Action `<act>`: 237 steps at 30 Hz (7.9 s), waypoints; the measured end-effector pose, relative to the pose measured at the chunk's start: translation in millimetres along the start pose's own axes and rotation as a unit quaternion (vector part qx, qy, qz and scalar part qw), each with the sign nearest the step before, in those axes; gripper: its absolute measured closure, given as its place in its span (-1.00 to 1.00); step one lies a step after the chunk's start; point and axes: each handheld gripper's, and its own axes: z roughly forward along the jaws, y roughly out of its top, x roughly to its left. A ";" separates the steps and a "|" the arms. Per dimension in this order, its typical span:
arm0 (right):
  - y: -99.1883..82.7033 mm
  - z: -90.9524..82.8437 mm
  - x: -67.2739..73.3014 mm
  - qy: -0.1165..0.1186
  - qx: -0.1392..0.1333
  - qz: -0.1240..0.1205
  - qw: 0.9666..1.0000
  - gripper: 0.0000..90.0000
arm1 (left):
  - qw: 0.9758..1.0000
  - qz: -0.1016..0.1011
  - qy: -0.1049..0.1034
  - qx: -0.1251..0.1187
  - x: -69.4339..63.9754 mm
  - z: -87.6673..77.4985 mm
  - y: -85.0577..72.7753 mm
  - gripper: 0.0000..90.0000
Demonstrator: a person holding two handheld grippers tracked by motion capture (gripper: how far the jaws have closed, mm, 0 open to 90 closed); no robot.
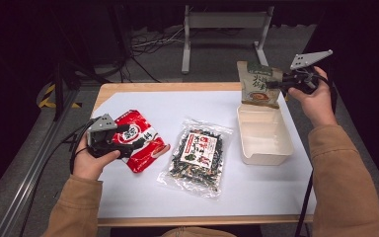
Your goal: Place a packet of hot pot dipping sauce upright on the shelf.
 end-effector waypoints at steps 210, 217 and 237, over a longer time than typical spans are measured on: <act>-35.4 6.7 196.4 -0.010 -0.029 0.080 0.996 -0.17 | 0.975 -0.217 0.023 0.045 117.7 27.5 -71.0 -0.54; -33.2 12.9 197.8 -0.001 -0.031 0.072 0.997 -0.17 | 0.979 -0.198 -0.018 0.034 111.4 23.1 -70.2 -0.41; -31.9 18.7 201.0 0.004 -0.003 0.030 1.000 0.31 | 0.984 -0.149 0.056 0.080 106.9 37.2 -82.1 0.66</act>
